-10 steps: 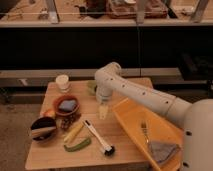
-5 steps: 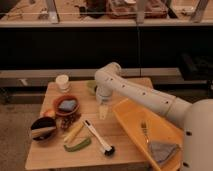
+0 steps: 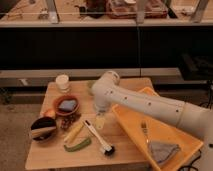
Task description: Place brush in plastic cup
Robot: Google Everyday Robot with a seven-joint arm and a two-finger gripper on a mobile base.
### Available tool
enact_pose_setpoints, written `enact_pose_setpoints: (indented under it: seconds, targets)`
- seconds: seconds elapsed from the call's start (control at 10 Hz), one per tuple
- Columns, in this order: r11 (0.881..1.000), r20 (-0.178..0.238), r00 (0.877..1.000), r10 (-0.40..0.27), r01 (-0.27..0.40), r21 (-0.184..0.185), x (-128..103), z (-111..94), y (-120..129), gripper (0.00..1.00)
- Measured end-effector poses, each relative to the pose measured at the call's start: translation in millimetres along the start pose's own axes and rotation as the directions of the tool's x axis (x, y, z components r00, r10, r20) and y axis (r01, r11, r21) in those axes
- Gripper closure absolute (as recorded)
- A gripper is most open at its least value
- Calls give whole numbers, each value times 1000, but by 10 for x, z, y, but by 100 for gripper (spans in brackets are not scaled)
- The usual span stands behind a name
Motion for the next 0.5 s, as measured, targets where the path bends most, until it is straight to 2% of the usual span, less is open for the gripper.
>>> enact_pose_setpoints:
  seconds: [0.2,0.3,0.5]
  targets:
    - [999,-14,999,29,-29,18,-40,2,445,20]
    - [999,-26,999,39,-39,9,-54,57,589,20]
    - [999,-36,998,46,-46,-4,-73,102,708,20]
